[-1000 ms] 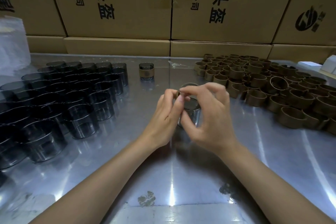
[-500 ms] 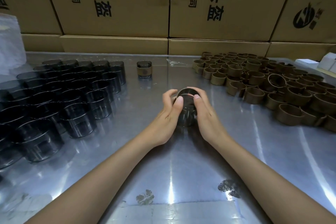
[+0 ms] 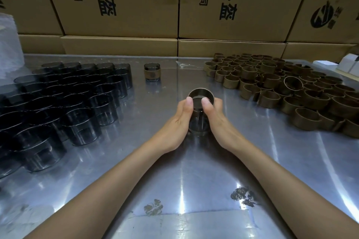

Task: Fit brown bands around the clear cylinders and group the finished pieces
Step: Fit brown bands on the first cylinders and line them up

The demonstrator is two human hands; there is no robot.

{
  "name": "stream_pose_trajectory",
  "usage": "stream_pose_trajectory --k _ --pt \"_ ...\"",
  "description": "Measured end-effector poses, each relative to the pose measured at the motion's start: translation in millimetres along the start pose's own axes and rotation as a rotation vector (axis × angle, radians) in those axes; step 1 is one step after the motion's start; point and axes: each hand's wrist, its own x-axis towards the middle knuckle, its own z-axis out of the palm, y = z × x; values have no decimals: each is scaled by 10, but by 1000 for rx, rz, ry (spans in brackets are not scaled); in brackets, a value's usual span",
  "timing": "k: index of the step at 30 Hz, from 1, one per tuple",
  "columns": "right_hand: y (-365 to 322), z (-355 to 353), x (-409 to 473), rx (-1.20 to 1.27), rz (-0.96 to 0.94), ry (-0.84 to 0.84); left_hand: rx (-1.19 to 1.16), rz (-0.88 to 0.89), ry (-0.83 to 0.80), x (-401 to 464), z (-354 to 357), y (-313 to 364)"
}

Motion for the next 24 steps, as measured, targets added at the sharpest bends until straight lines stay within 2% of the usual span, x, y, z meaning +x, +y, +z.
stream_pose_trajectory --k 6,10,15,24 --pt "-82 179 29 341 -26 83 -263 -27 187 -54 77 85" --pt "-28 167 49 516 -5 150 -392 35 228 -86 94 203" --pt "-14 159 87 502 5 199 -421 40 284 -88 83 258" --pt "-70 123 28 583 50 169 -615 -50 267 -68 60 247"
